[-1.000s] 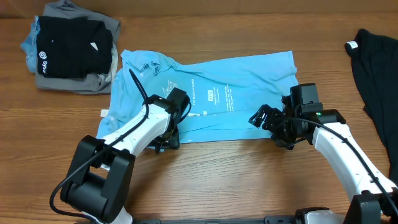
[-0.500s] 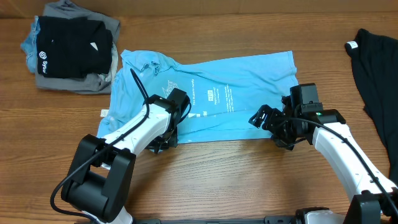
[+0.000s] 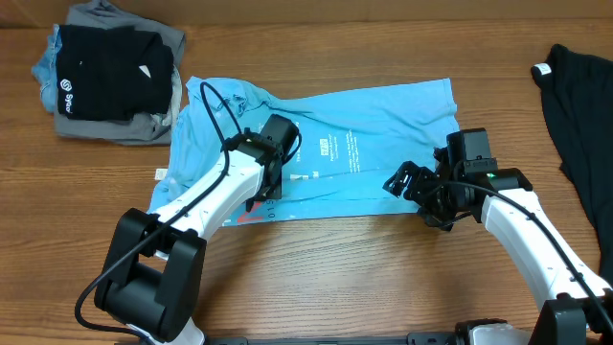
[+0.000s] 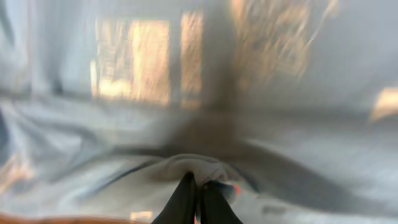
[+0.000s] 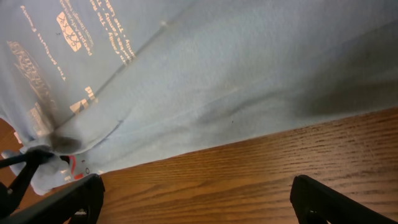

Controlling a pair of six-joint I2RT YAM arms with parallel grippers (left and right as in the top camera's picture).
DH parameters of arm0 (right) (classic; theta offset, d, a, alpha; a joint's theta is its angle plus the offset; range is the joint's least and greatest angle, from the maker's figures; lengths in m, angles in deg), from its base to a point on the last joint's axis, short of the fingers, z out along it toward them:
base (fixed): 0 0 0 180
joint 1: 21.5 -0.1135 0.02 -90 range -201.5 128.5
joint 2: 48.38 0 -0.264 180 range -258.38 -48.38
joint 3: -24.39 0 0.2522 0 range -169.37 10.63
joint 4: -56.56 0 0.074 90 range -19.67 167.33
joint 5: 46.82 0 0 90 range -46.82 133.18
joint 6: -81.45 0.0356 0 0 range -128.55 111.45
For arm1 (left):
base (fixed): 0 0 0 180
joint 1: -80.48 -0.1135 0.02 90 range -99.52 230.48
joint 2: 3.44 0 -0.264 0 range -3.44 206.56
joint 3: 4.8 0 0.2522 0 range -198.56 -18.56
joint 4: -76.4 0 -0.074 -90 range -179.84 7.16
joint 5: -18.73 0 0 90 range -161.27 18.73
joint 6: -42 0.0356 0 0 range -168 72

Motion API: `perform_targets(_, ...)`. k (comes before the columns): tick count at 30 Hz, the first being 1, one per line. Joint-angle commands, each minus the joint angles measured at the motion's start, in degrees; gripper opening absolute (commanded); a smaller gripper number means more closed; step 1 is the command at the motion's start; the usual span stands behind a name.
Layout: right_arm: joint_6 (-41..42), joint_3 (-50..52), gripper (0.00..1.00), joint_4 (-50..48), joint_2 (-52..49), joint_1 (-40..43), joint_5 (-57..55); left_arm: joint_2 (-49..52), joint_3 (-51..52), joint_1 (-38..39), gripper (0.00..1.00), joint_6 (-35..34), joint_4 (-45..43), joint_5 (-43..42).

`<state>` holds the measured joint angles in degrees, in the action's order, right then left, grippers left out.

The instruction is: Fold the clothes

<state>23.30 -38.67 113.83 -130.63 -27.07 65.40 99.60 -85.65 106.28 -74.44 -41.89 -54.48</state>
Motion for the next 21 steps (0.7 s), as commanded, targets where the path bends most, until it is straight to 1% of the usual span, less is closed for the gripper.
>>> perform_targets(1,-0.42,-0.81,1.00,-0.13,0.11,0.24,-0.20,0.72,-1.01,0.04,0.06,2.95,-3.10,1.46)
perform_targets(4,-0.42,-0.81,1.00,-0.09,0.11,0.24,-0.31,0.72,-1.01,-0.02,0.08,3.58,-5.11,2.45)
perform_targets(11,-0.42,-0.81,1.00,-0.13,0.11,0.24,-0.33,0.72,-1.01,-1.27,0.12,3.78,-6.05,4.81)
perform_targets(16,-0.42,-0.81,1.00,-0.13,0.11,0.24,-0.33,0.72,-1.01,-2.54,0.13,3.78,-10.40,4.79)
perform_targets(17,-0.42,-0.81,1.00,-0.13,0.11,0.24,-0.33,0.72,-1.01,-2.69,0.18,3.78,-10.86,4.79)
perform_targets(18,-0.44,-0.81,1.00,-0.13,0.11,0.22,-0.35,0.72,-1.01,-2.93,0.26,3.80,-10.97,4.81)
perform_targets(19,-0.44,-0.81,1.00,-0.13,0.11,0.22,-0.39,0.72,-1.01,-3.06,0.38,4.02,-10.84,4.81)
perform_targets(21,-0.44,-0.81,1.00,-0.17,0.11,0.22,-1.07,0.70,-1.05,-3.30,0.54,4.22,-9.40,4.90)
